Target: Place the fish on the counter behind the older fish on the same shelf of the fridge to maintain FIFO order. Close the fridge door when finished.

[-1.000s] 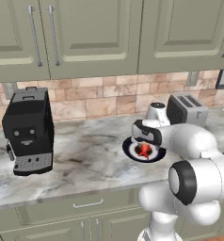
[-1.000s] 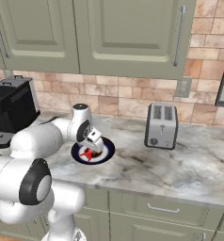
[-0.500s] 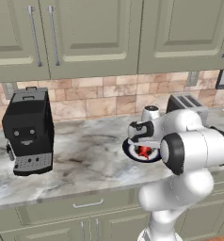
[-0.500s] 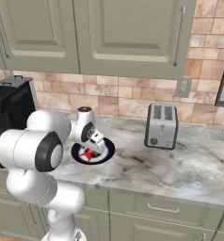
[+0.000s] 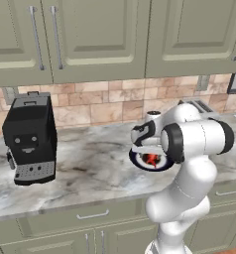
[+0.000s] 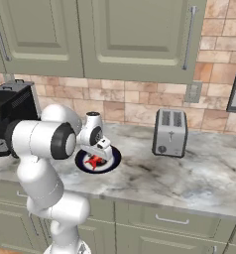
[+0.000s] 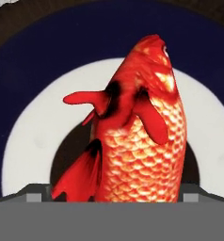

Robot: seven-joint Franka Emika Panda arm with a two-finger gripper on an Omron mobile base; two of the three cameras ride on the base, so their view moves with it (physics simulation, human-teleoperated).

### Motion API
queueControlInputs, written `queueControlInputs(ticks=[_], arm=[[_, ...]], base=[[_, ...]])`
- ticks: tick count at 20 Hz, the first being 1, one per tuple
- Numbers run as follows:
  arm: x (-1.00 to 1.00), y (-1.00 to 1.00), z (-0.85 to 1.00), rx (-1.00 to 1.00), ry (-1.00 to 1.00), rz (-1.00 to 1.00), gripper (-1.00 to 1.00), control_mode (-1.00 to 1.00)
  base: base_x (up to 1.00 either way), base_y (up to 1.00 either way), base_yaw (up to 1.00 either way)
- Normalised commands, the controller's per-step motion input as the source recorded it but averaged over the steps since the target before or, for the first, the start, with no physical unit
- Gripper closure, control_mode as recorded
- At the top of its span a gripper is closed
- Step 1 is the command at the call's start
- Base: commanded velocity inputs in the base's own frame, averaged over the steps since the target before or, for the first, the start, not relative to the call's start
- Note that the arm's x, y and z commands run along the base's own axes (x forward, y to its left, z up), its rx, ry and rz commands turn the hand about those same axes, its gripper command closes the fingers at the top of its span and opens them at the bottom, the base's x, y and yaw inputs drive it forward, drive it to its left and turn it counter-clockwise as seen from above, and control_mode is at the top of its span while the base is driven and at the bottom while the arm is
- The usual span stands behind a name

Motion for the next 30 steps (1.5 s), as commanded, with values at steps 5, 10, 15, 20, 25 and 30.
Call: queueControlInputs(ticks=[5,10,15,20,25,30], arm=[[0.0,0.05,-0.58,0.0,0.02,0.0,1.0,-1.0],[0.0,0.09,-0.5,-0.05,0.08,0.0,1.0,-1.0],[-0.36,0.0,-0.04,0.01,-0.1,-0.06,1.0,-1.0],[-0.7,0.0,0.42,0.05,-0.23,-0.11,1.0,-1.0],[-0.66,0.03,0.83,0.04,-0.25,-0.11,1.0,-1.0],[-0.72,0.09,1.0,0.03,-0.34,-0.15,1.0,-1.0]], base=[[0.0,0.0,0.0],[0.0,0.0,0.0],[0.0,0.0,0.0],[0.0,0.0,0.0],[0.0,0.0,0.0],[0.0,0.0,0.0]])
